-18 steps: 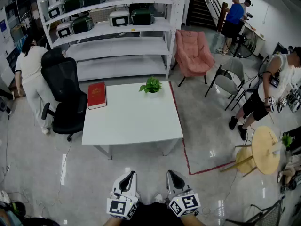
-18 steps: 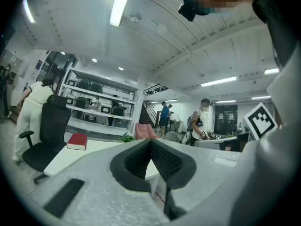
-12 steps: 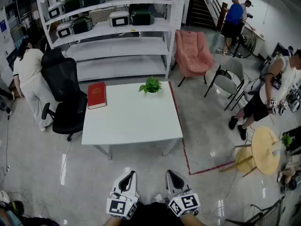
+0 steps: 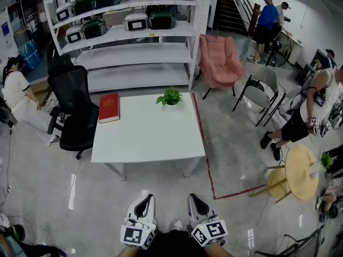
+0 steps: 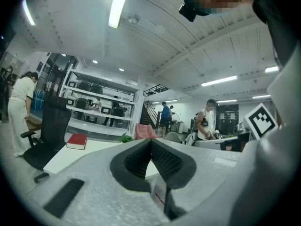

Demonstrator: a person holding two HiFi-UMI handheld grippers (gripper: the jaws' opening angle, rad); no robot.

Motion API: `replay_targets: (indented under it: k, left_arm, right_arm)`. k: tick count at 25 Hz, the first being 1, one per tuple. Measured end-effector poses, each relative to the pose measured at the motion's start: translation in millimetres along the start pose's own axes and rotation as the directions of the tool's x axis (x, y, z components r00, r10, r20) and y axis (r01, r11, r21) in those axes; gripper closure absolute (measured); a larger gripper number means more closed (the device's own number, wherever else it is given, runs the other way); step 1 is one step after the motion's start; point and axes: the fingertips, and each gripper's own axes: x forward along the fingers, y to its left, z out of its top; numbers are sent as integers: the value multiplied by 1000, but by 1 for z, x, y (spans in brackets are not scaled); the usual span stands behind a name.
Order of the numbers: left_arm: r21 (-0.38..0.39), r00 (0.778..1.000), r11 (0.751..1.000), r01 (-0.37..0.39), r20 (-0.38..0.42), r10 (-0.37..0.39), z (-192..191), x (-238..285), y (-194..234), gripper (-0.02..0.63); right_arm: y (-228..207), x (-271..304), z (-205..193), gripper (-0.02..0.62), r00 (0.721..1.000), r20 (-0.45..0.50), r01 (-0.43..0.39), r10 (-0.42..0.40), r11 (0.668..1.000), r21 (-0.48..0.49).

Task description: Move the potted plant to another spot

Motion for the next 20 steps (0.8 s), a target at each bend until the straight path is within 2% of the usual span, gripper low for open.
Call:
replay_targets:
  k: [5,10,17,20]
  left_arm:
    - [4,1000,1000,-22,-4,22,-3,0,-17,592]
    - [12,997,997,-74,6,74,-12,0,-22,592]
    - [2,988,988,-154,-16,154,-18,-7,-14,592]
    - [-16,986,986,-164,-15,164,-19,3,-7,592]
  right_arm:
    - [-17,-12,3,586,1000,3,-16,16,1000,4]
    - [-37,-17,-6,586,999,-5,-38,38,999,7]
    - [-55,-15,-7,586,998,-12,-54,54,999,7]
    - [-59,-3,-4,586,998,-6,-60,60,998,15]
